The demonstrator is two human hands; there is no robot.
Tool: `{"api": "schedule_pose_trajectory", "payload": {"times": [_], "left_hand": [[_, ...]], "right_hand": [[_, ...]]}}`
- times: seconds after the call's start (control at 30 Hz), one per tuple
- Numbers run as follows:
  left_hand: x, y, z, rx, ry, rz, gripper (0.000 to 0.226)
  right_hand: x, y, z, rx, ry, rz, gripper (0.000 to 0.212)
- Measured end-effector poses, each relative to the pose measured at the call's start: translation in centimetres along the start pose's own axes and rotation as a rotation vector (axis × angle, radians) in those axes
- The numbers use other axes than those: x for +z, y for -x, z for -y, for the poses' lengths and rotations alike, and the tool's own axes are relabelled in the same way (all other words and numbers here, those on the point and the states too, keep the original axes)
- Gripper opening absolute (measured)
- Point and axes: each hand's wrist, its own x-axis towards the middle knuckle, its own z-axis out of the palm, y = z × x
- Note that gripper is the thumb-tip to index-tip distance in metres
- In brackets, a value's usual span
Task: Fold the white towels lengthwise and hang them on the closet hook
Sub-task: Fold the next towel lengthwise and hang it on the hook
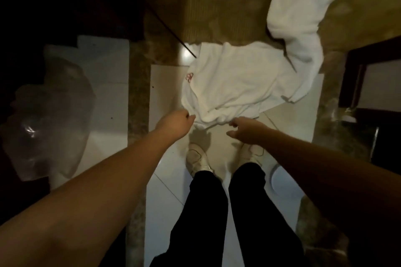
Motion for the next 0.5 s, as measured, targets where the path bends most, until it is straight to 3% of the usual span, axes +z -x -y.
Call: {"api": "schedule_pose_trajectory", "payload": {"times": [0.1,0.3,0.5], "left_hand": [[4.1,-4.6,0.4,-0.014,0.102,0.008,0.032],[9.2,-11.8,0.7,-0.232,0.65,-0.004,0.061],[11.8,-13.0,1.4,-0.238,0.723,0.05,0.03]], "right_hand": [[1.3,-5.9,-1.2,-0.048,-0.045,-0.012,0.064],[4.6,-13.8,-2.0,-0.128,-0.251,0.007,0.075],[7.2,-14.8,-2.0,-0.094,-0.401,0.14,0.079]]}}
